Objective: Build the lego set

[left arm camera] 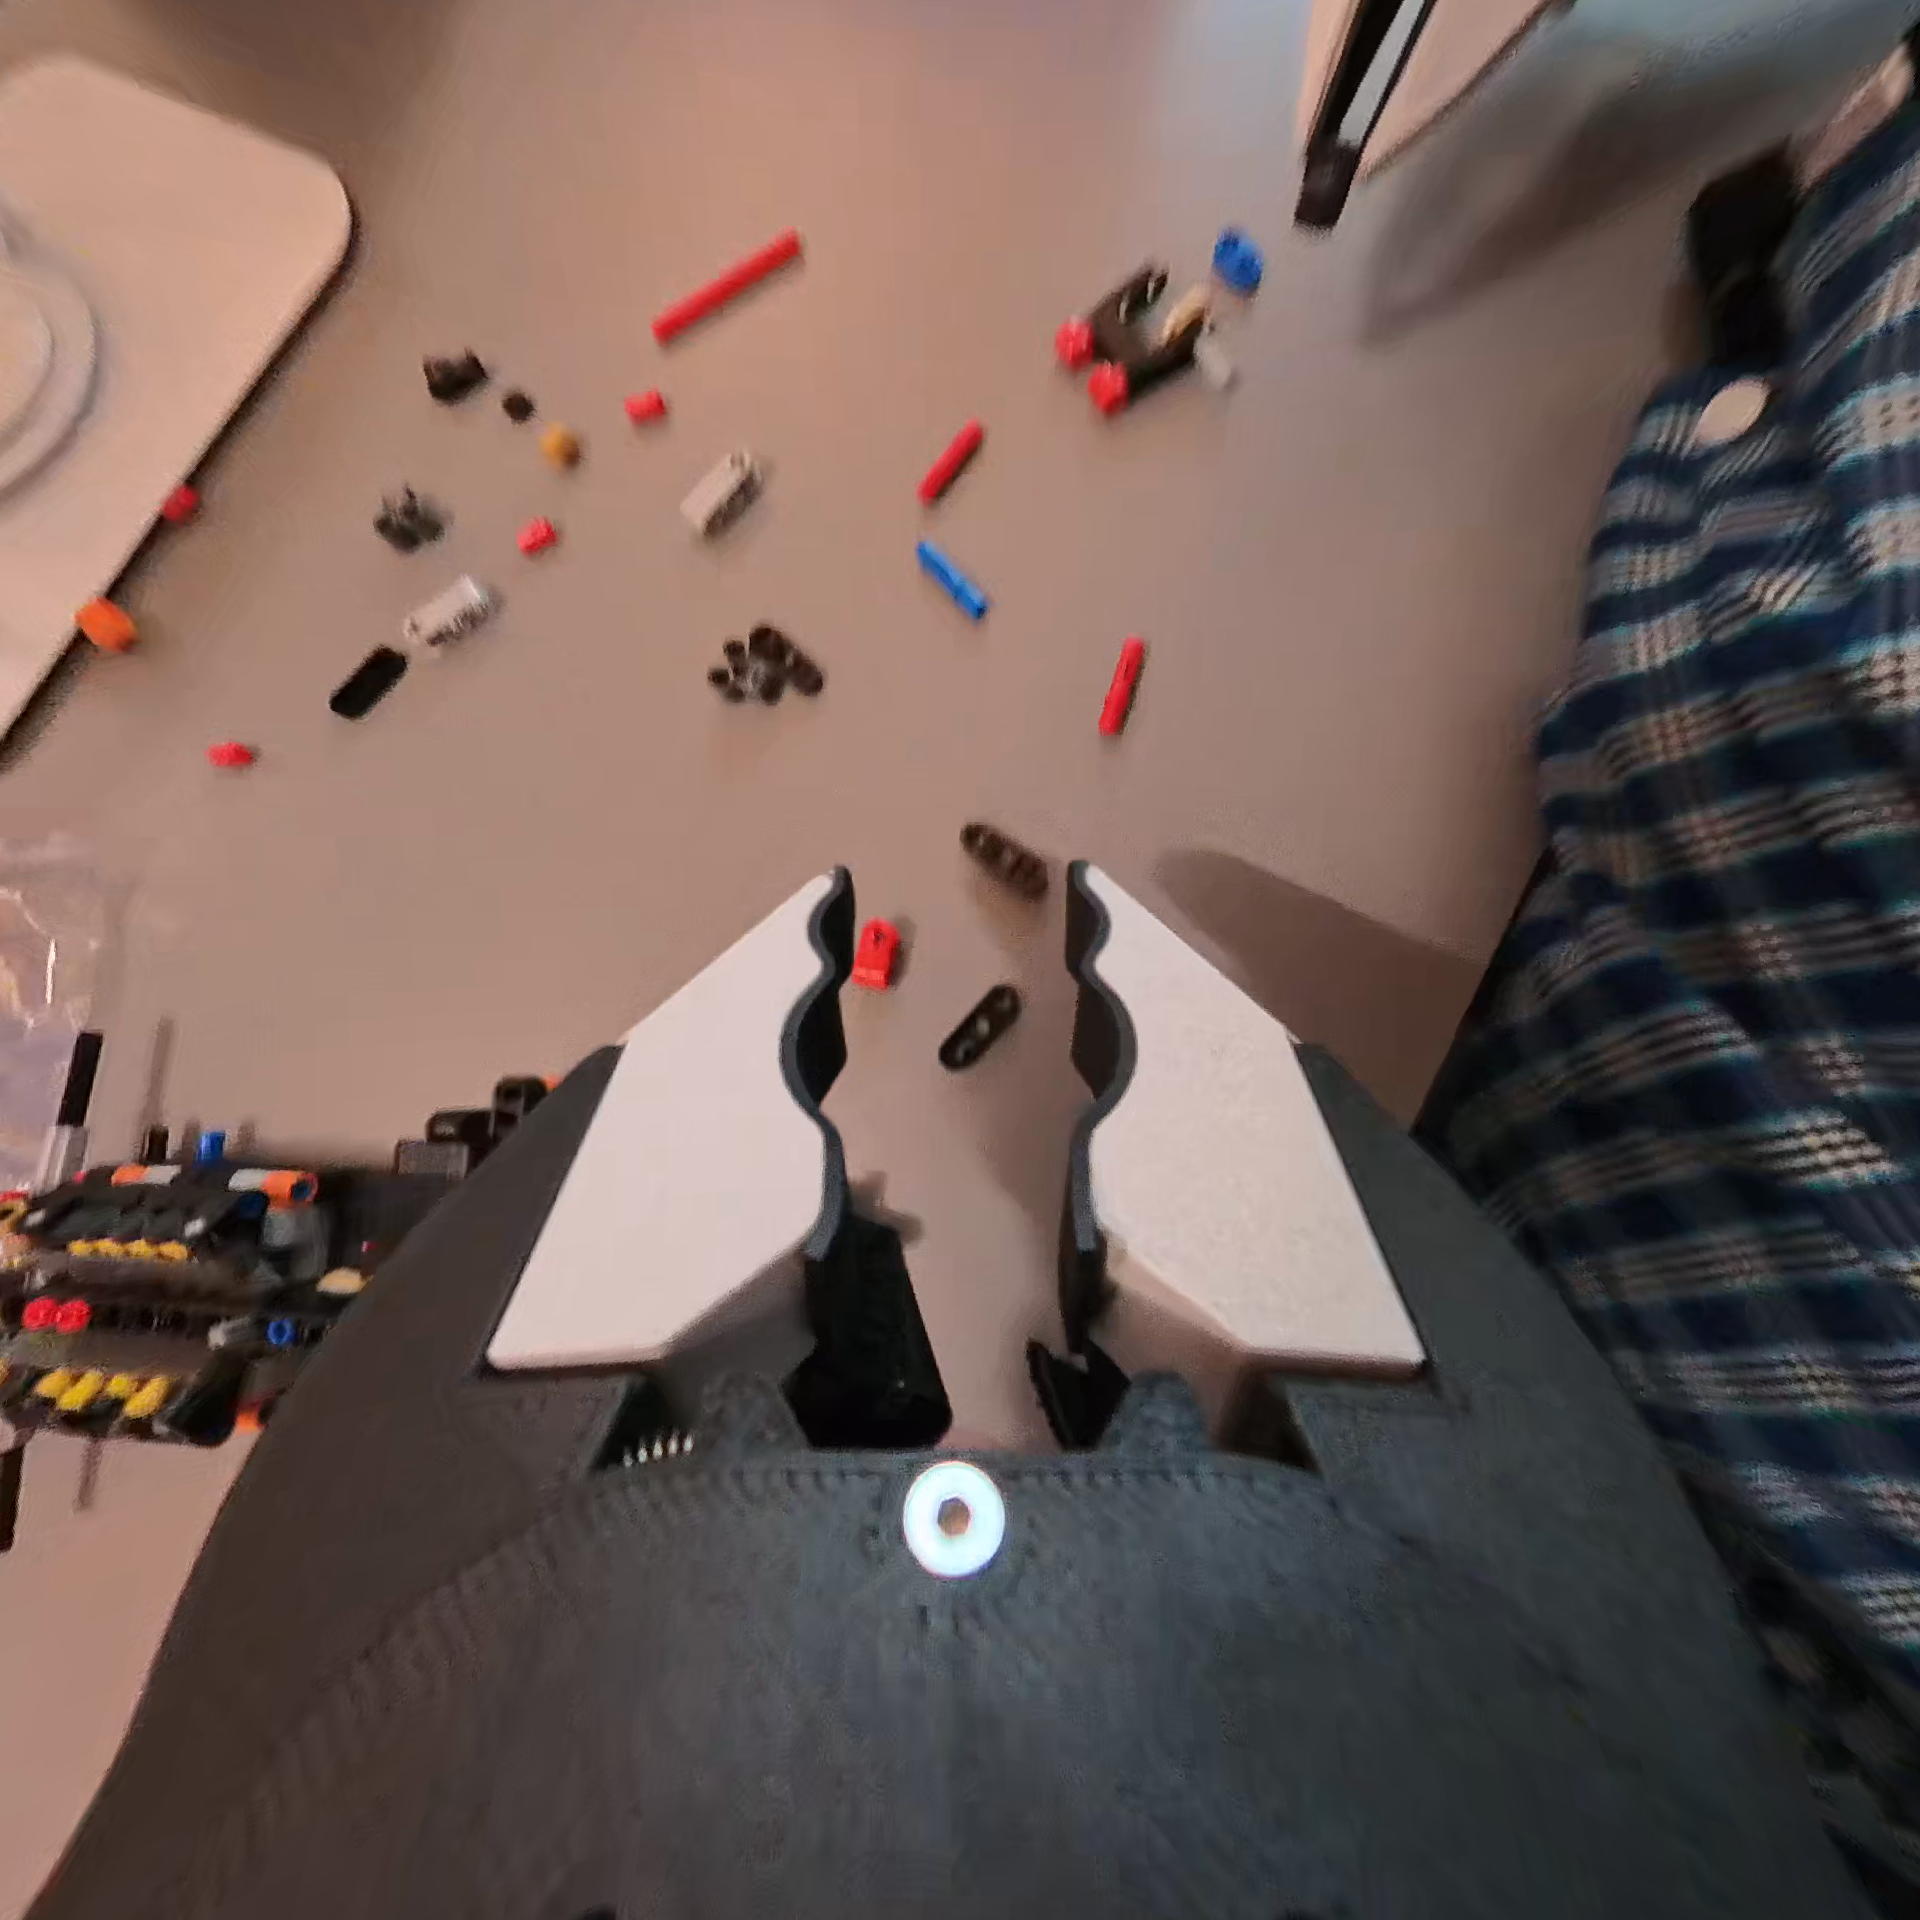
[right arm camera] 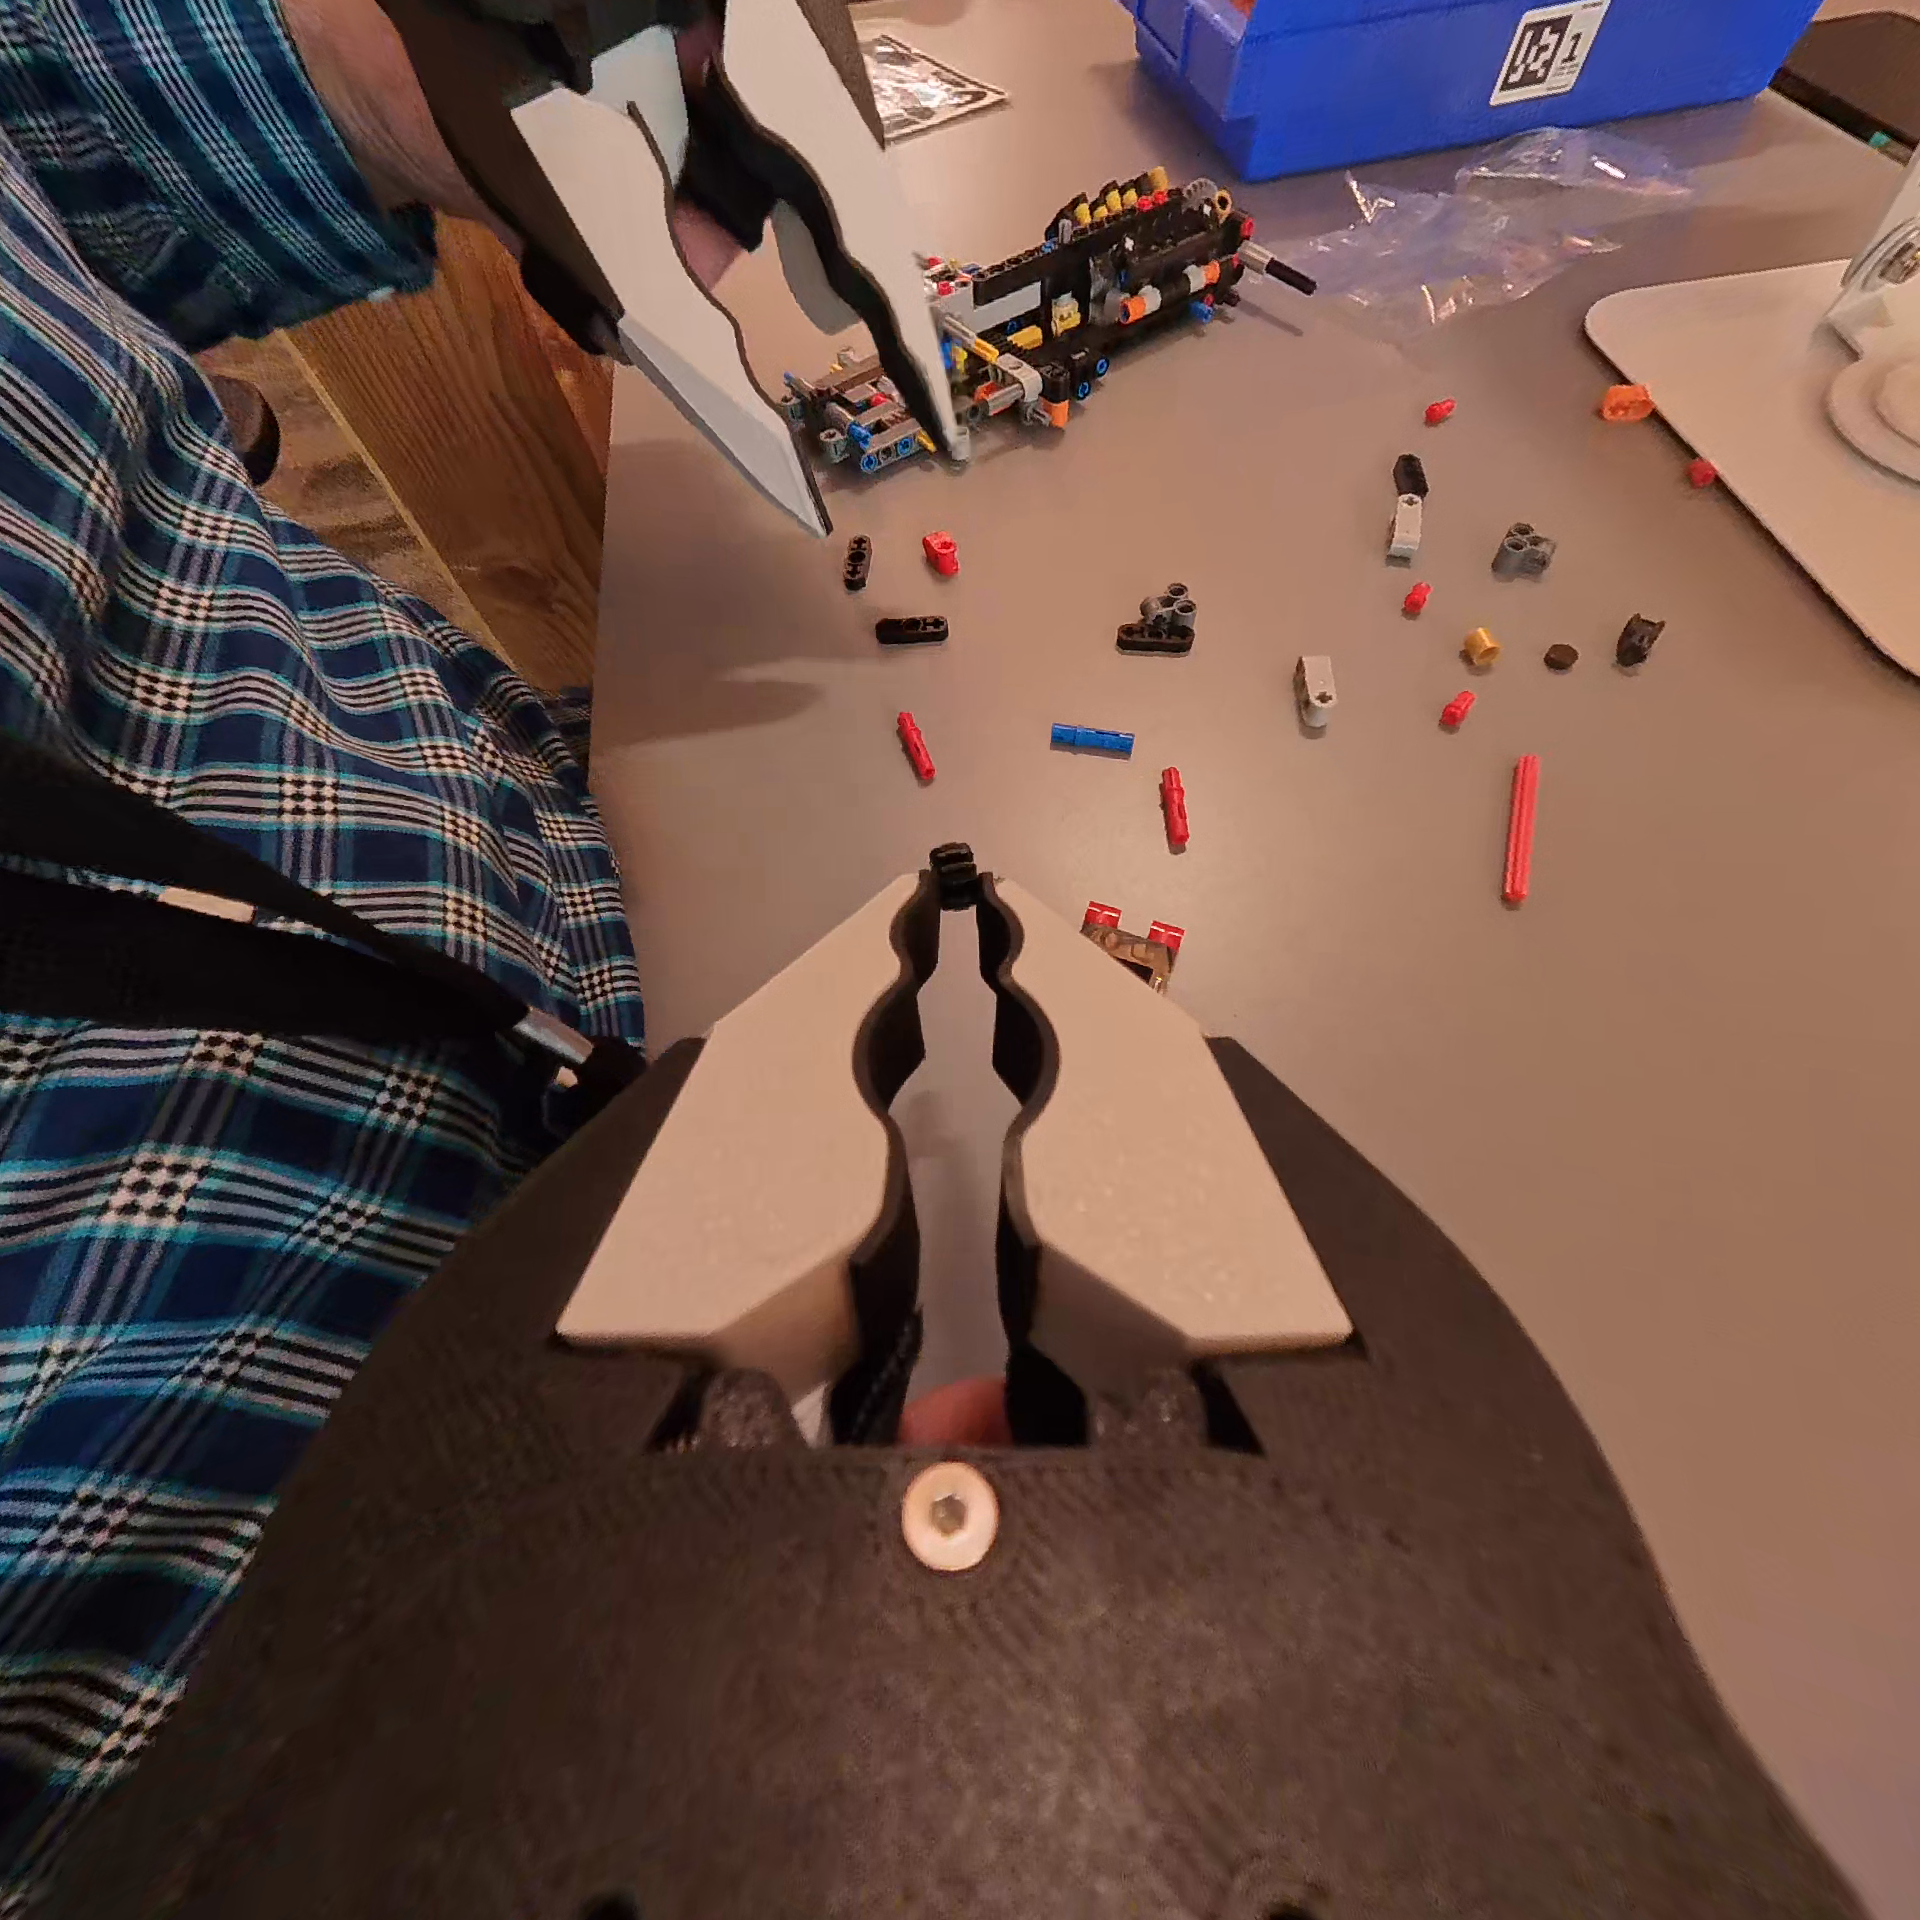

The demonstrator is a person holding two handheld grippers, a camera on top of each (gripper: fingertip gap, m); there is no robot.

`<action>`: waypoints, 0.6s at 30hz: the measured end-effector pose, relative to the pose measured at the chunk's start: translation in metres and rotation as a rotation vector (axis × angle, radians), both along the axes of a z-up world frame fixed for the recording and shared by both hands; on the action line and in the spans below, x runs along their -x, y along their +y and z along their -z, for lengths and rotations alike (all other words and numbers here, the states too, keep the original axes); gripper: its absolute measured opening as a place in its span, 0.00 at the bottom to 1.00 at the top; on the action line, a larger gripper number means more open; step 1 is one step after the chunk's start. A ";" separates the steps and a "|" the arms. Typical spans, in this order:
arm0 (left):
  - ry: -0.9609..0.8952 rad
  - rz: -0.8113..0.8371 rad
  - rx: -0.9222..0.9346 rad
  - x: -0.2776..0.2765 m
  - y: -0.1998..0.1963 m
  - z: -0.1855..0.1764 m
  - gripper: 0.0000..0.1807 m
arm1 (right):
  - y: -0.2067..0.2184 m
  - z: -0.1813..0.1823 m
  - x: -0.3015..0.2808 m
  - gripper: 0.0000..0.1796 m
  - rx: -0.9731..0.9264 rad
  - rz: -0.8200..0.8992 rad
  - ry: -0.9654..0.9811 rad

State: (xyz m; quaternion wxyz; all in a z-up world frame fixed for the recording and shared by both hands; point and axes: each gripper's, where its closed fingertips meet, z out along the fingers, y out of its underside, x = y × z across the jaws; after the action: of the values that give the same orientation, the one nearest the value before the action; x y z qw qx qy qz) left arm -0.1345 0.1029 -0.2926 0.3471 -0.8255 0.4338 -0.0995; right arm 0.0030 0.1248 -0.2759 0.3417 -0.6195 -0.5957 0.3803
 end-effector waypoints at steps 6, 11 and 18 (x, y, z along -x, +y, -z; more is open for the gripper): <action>0.049 0.003 0.059 -0.004 -0.002 0.022 0.21 | 0.006 0.005 -0.004 0.02 -0.022 0.027 -0.037; 0.050 -0.022 0.079 -0.010 0.003 0.033 0.23 | 0.012 0.009 -0.008 0.02 -0.042 0.041 -0.063; 0.015 -0.020 0.112 -0.018 0.002 0.036 0.12 | 0.027 0.013 -0.016 0.02 -0.094 0.043 -0.112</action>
State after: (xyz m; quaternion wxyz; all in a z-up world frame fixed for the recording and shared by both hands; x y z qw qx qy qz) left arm -0.1165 0.1050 -0.3284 0.2980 -0.8485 0.4221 -0.1140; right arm 0.0195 0.1521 -0.2893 0.3447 -0.6355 -0.6178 0.3092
